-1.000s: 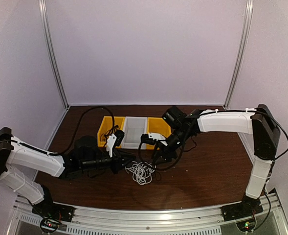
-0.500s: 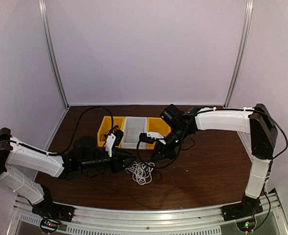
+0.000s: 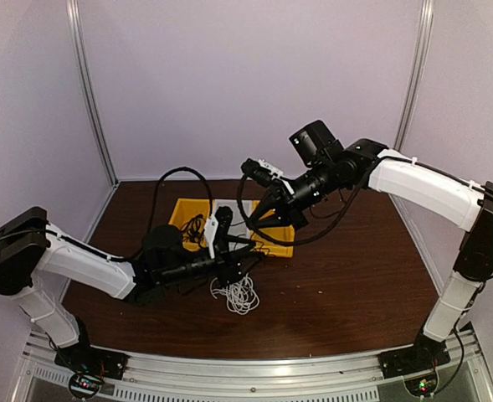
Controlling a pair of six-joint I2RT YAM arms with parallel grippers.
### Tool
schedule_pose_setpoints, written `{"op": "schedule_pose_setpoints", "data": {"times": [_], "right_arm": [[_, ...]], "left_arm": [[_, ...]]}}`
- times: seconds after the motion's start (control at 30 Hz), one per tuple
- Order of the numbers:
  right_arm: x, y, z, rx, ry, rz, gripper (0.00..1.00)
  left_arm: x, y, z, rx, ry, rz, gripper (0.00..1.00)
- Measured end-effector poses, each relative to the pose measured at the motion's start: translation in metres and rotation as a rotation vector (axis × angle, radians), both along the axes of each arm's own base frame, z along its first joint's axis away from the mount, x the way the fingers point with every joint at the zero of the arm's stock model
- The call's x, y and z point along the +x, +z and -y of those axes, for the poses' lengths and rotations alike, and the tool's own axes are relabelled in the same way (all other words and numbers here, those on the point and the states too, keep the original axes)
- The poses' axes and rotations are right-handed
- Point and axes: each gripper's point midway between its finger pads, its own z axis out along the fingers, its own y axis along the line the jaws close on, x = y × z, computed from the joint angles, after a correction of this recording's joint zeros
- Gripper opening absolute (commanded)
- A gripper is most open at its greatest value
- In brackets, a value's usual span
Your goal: Untangle the cables
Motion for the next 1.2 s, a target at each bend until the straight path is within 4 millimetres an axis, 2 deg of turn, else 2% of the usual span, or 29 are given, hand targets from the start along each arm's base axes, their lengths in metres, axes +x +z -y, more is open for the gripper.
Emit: {"op": "schedule_pose_setpoints", "data": {"times": [0.13,0.3,0.37,0.47,0.63,0.77,0.87,1.0,1.2], "right_arm": [[-0.004,0.000,0.001,-0.009,0.002,-0.033,0.00],[-0.005,0.014,0.002,-0.001,-0.003,-0.027,0.00],[-0.004,0.028,0.005,0.021,-0.010,-0.003,0.00],[-0.003,0.060,0.012,0.078,-0.026,0.052,0.00],[0.012,0.119,0.038,0.187,-0.098,0.151,0.00],[0.028,0.141,0.057,0.234,-0.162,0.185,0.00],[0.041,0.146,0.067,0.246,-0.200,0.186,0.00],[0.058,0.153,0.082,0.267,-0.259,0.182,0.00],[0.084,0.170,0.132,0.325,-0.445,0.243,0.00]], "left_arm": [[0.016,0.004,0.019,-0.049,0.022,0.023,0.26],[0.024,-0.027,0.029,-0.032,0.031,-0.008,0.16],[0.023,-0.039,0.029,-0.023,0.031,-0.034,0.11],[0.018,-0.055,0.020,-0.016,0.032,-0.075,0.06],[0.008,-0.074,0.003,-0.007,0.036,-0.127,0.00],[0.002,-0.088,-0.010,0.011,0.044,-0.163,0.00],[-0.001,-0.088,-0.017,0.007,0.054,-0.175,0.00],[-0.001,-0.078,-0.022,-0.017,0.066,-0.169,0.00],[0.000,-0.061,-0.027,-0.044,0.085,-0.153,0.00]]}}
